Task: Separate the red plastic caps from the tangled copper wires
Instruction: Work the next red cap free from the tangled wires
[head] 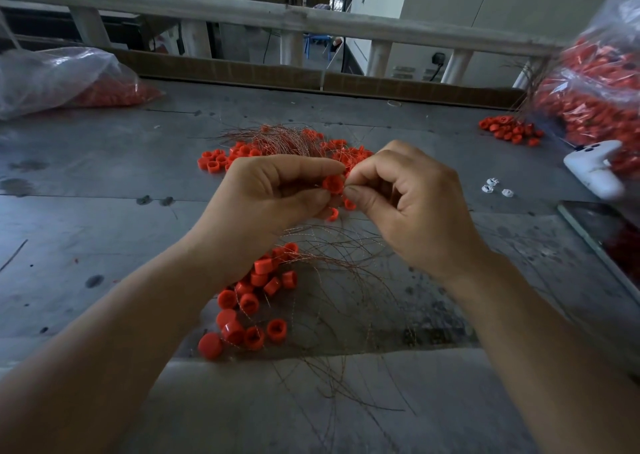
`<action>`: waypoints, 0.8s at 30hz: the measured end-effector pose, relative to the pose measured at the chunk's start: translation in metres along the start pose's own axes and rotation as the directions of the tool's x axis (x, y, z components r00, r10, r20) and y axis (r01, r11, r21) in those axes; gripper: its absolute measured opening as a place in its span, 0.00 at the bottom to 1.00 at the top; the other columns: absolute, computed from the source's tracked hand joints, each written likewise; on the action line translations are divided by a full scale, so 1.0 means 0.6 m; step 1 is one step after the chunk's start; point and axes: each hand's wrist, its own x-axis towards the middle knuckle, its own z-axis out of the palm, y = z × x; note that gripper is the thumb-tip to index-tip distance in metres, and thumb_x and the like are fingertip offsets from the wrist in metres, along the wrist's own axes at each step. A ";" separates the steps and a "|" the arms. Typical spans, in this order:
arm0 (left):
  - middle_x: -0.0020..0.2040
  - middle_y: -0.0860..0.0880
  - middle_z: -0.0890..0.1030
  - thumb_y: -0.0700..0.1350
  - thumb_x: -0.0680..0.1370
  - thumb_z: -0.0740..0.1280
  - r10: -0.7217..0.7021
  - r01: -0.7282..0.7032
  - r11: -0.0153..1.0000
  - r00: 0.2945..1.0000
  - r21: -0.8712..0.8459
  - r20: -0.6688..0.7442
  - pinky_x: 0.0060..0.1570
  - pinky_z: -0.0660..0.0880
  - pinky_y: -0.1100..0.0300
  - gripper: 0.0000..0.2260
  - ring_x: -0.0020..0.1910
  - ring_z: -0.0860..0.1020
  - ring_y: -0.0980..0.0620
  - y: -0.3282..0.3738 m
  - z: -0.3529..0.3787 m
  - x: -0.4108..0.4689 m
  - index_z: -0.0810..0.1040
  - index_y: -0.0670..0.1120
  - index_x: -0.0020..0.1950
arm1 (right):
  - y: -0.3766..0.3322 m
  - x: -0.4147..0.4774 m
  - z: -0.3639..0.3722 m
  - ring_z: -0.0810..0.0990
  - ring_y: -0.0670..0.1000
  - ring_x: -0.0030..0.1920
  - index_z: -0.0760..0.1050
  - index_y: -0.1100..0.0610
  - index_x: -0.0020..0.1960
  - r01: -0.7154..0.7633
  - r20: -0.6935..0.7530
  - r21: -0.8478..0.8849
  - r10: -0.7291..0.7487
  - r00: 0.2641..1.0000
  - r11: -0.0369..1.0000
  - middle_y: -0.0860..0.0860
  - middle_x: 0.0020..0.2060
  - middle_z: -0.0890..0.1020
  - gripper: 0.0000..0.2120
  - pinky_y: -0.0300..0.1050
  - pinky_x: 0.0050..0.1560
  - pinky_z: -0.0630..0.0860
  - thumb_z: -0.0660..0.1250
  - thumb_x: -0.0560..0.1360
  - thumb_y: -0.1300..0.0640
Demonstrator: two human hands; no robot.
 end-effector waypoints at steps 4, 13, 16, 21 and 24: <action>0.44 0.51 0.85 0.39 0.67 0.66 -0.002 0.002 1.000 1.000 -0.017 0.006 0.43 0.77 0.68 0.13 0.44 0.83 0.55 0.001 0.001 0.000 0.80 0.47 0.50 | -0.002 0.001 -0.001 0.68 0.36 0.32 0.79 0.61 0.39 -0.001 0.003 -0.012 0.001 1.000 1.000 0.37 0.34 0.67 0.02 0.26 0.36 0.66 0.70 0.70 0.63; 0.44 0.53 0.84 0.30 0.72 0.63 0.013 -0.013 1.000 1.000 0.016 0.019 0.43 0.77 0.68 0.15 0.44 0.83 0.55 0.000 0.000 0.001 0.80 0.47 0.50 | -0.001 0.000 -0.002 0.68 0.36 0.32 0.78 0.61 0.39 0.003 -0.002 -0.023 -0.003 1.000 1.000 0.36 0.34 0.67 0.02 0.24 0.36 0.65 0.70 0.70 0.63; 0.44 0.53 0.84 0.28 0.72 0.63 0.021 -0.022 0.999 1.000 0.024 0.015 0.43 0.77 0.68 0.16 0.44 0.83 0.55 0.000 0.001 0.001 0.80 0.48 0.50 | 0.000 0.000 -0.002 0.69 0.36 0.32 0.78 0.61 0.39 -0.007 0.012 0.001 0.007 1.000 1.000 0.37 0.34 0.67 0.02 0.25 0.36 0.65 0.70 0.70 0.63; 0.42 0.52 0.85 0.35 0.69 0.65 0.022 -0.022 1.000 1.000 0.003 -0.001 0.43 0.77 0.68 0.12 0.43 0.83 0.55 0.001 -0.002 0.001 0.80 0.47 0.48 | 0.000 -0.002 -0.002 0.72 0.37 0.35 0.79 0.60 0.42 -0.061 0.047 0.140 0.055 0.997 0.988 0.40 0.35 0.71 0.02 0.25 0.36 0.67 0.68 0.71 0.65; 0.42 0.51 0.85 0.38 0.67 0.66 0.018 -0.018 1.000 1.000 -0.017 -0.015 0.43 0.77 0.66 0.12 0.43 0.83 0.53 0.000 -0.003 0.002 0.81 0.48 0.48 | -0.003 -0.004 -0.003 0.75 0.35 0.38 0.77 0.56 0.45 -0.133 0.091 0.286 0.111 0.990 0.949 0.43 0.37 0.74 0.09 0.23 0.35 0.68 0.66 0.72 0.69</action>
